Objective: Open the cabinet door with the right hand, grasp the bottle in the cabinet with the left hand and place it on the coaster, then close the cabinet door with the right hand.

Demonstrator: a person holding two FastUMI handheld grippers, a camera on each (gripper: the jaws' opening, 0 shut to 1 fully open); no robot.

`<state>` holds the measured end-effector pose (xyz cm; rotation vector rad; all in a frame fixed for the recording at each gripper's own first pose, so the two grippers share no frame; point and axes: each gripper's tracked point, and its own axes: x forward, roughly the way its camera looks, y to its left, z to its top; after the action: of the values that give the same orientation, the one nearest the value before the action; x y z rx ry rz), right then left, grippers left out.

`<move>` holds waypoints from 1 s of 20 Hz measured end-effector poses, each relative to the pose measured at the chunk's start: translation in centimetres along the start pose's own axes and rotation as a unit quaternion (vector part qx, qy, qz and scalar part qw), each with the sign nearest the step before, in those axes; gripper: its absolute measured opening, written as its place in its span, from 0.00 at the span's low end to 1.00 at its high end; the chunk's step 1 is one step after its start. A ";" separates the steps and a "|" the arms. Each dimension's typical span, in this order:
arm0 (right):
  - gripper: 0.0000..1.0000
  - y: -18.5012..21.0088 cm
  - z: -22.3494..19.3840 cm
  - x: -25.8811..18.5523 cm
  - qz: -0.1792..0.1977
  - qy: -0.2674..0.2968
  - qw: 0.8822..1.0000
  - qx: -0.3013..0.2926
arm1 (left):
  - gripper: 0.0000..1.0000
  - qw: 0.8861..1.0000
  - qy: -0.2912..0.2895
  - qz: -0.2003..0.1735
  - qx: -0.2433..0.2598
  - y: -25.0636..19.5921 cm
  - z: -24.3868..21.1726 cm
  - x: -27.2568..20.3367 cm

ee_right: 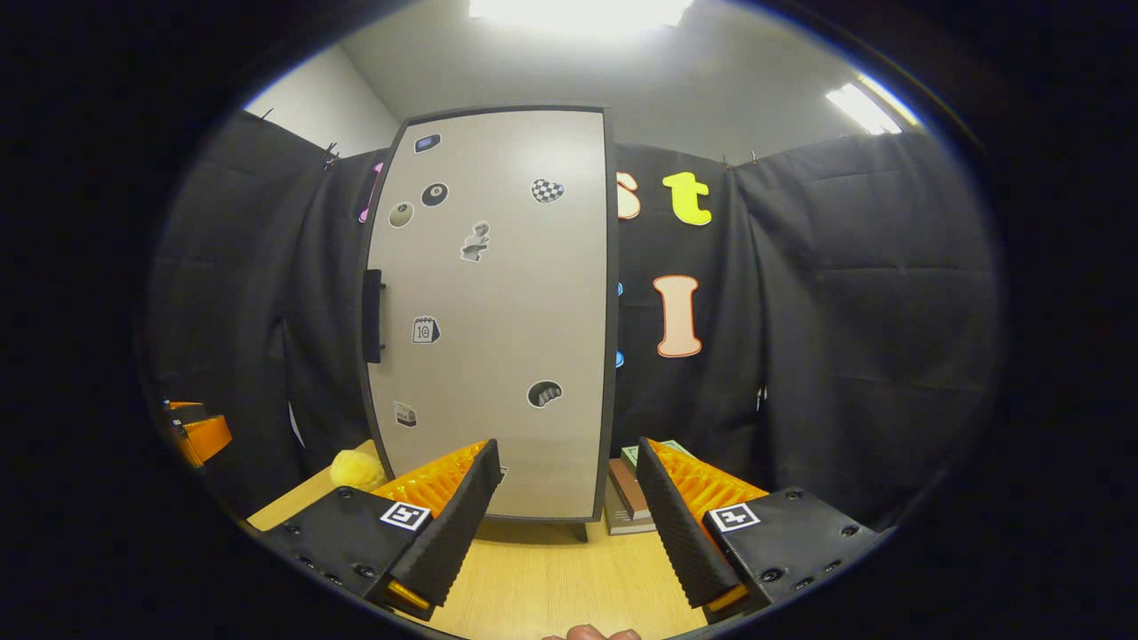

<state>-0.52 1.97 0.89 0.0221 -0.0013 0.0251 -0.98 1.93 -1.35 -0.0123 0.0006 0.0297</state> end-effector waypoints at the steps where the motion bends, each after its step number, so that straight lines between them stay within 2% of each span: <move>1: 0.98 0.3 0.3 0.2 0.004 -0.001 1.000 -0.001 | 0.89 1.000 0.003 0.004 -0.003 0.3 -0.4 0.0; 6: 0.98 2.4 2.3 1.9 0.028 -0.009 1.000 -0.006 | 0.86 1.000 0.011 0.016 0.013 1.6 -1.4 -0.3; 8: 0.98 3.4 3.1 2.9 0.030 -0.010 0.999 -0.016 | 0.89 1.000 0.010 0.026 0.008 2.2 -1.5 -0.6; 11: 0.98 6.5 4.6 4.4 0.057 -0.019 0.998 -0.014 | 0.89 0.999 0.003 0.037 -0.019 3.0 -1.5 -1.0; 14: 0.97 9.6 6.6 6.2 0.084 -0.032 0.996 -0.010 | 0.89 0.998 0.009 0.056 -0.021 4.8 -2.4 -1.3; 20: 0.98 14.2 10.3 9.6 0.094 -0.060 0.993 -0.026 | 0.86 0.995 0.026 0.095 -0.022 8.9 -4.0 -2.2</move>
<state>8.72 16.14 11.55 -0.0279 -0.1252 0.2127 -3.50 10.68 -5.43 -0.0576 0.0542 0.2189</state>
